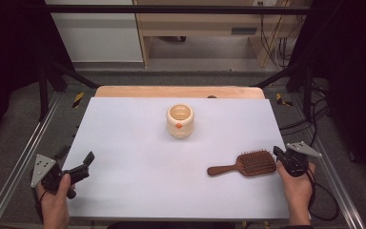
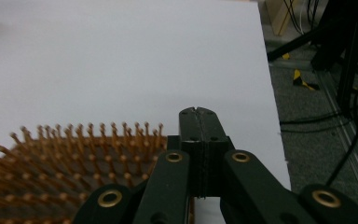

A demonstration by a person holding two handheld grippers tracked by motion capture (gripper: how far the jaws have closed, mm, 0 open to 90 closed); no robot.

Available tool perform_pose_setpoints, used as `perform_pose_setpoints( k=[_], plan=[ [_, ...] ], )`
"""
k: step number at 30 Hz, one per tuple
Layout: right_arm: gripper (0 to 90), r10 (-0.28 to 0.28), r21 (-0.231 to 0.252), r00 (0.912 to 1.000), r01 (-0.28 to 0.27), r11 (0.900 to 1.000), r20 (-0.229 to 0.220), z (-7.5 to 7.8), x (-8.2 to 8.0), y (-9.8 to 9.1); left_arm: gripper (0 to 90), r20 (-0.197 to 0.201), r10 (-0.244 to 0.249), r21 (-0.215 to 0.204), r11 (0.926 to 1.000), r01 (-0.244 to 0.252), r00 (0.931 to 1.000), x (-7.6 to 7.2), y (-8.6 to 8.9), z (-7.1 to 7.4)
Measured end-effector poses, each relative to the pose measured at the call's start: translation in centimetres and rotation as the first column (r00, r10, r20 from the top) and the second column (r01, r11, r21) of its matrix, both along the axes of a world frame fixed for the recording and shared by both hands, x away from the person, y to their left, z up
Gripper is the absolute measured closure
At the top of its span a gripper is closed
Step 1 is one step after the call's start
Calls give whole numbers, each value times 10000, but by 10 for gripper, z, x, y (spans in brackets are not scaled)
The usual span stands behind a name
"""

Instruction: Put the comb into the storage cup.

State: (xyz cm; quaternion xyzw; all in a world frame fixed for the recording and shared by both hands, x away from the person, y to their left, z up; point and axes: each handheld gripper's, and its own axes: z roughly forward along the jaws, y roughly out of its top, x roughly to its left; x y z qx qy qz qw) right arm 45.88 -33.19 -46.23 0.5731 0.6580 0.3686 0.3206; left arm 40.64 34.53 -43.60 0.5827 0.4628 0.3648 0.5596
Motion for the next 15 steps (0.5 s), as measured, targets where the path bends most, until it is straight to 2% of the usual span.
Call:
perform_pose_setpoints(
  k=[5, 12, 15],
  plan=[
    [900, -187, 33, 9986, 189, 9998, -487, -7, 2, -8, 21, -18, -1, -34, 10000, 1, 10000, 0, 0, 0],
    [900, -171, -5, 9941, 172, 9999, -1070, -14, 1, -11, 21, -39, -25, -51, 10000, 25, 10000, -1, 0, 0],
    [900, -156, 123, 9910, 174, 9998, -1327, -16, 0, -11, 21, -54, -24, -60, 10000, 24, 10000, -1, 0, -1]
  ],
)
